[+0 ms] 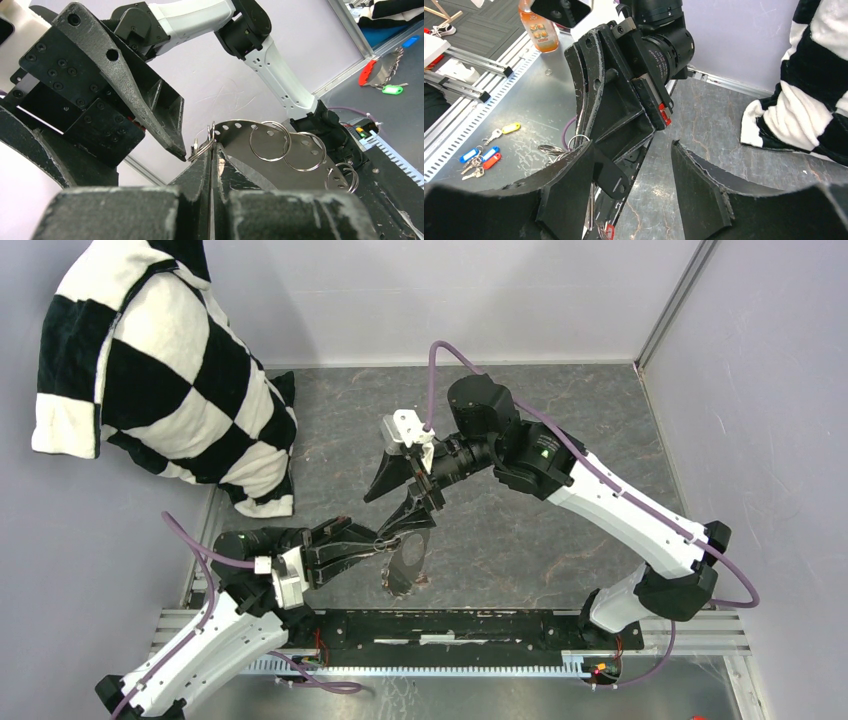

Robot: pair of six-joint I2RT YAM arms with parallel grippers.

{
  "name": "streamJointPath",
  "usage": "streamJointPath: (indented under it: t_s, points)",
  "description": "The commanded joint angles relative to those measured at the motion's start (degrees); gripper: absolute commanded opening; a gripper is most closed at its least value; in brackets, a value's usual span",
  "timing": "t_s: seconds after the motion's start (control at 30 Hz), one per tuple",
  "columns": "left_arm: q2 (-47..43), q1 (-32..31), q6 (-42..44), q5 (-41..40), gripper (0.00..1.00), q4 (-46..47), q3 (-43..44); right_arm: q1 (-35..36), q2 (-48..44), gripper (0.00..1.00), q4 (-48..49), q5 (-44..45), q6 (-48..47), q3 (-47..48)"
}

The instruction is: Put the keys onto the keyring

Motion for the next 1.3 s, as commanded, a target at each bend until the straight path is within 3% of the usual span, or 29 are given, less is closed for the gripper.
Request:
streamJointPath:
  t_s: [0.0,0.37,0.5,0.73,0.93,1.27]
  points:
    - [-0.6,-0.3,1.5,-0.3,0.02,1.1,2.5,-0.4,-1.4,0.64,4.5,-2.2,3.3,-0.6]
    - [-1.3,-0.3,0.5,-2.6,0.02,-1.7,2.2,-2.3,-4.3,0.68,13.1,-1.6,8.7,-1.9]
    - [-1.3,-0.3,-6.8,-10.4,0.02,-2.4,1.5,-4.5,-7.8,0.62,10.5,0.3,5.7,-1.9]
    - [-0.6,-0.3,-15.8,-23.6,0.02,-5.3,2.1,-4.7,-12.4,0.6,2.8,7.3,-0.2,-7.6]
    - [-0.8,-0.3,-16.6,-17.7,0.02,-5.2,2.2,-4.6,-11.6,0.56,3.2,8.6,-1.5,-9.3]
    - [-0.9,-0.3,-15.0,-18.0,0.02,-6.2,1.7,-1.6,-8.3,0.44,-1.0,11.4,-4.7,-5.1]
